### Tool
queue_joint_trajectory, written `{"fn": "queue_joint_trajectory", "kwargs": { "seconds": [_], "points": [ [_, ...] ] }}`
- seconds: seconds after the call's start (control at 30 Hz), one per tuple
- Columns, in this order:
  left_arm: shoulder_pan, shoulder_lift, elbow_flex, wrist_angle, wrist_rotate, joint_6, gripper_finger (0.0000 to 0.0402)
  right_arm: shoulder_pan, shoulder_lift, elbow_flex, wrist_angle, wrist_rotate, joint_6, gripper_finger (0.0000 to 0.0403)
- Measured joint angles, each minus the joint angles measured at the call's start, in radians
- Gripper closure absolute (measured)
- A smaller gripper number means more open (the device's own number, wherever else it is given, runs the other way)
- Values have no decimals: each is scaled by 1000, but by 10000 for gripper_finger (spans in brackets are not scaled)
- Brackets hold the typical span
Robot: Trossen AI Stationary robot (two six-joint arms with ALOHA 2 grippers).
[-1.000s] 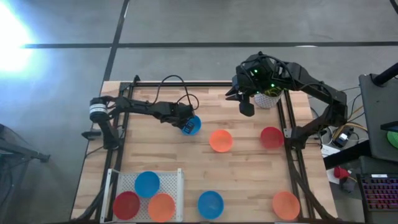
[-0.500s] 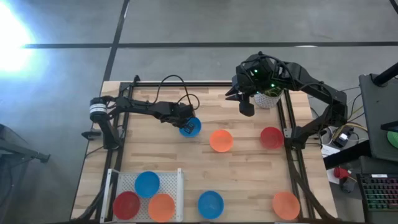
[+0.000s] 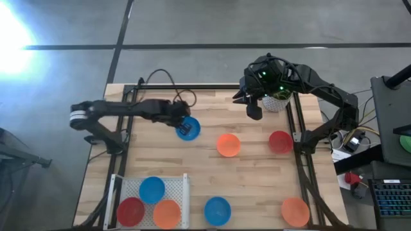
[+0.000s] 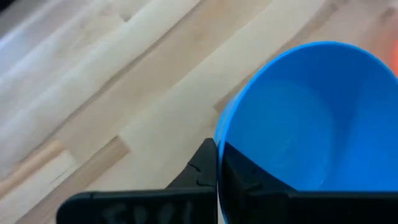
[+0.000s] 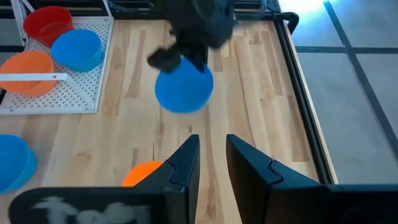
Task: Pick & Place Mini bowls
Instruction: Stack the top blue bowl on top of the blue bowl on the shelf
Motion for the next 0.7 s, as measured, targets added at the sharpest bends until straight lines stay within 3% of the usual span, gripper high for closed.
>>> {"fn": "queue_joint_trajectory", "kwargs": {
  "seconds": [0.33,0.7],
  "points": [
    [-66,-289,0,-240,5,97,401,0,0,0,0,0,12,333],
    [-209,-423,-17,-443,97,114,401,0,0,0,0,0,4,333]
  ]
}}
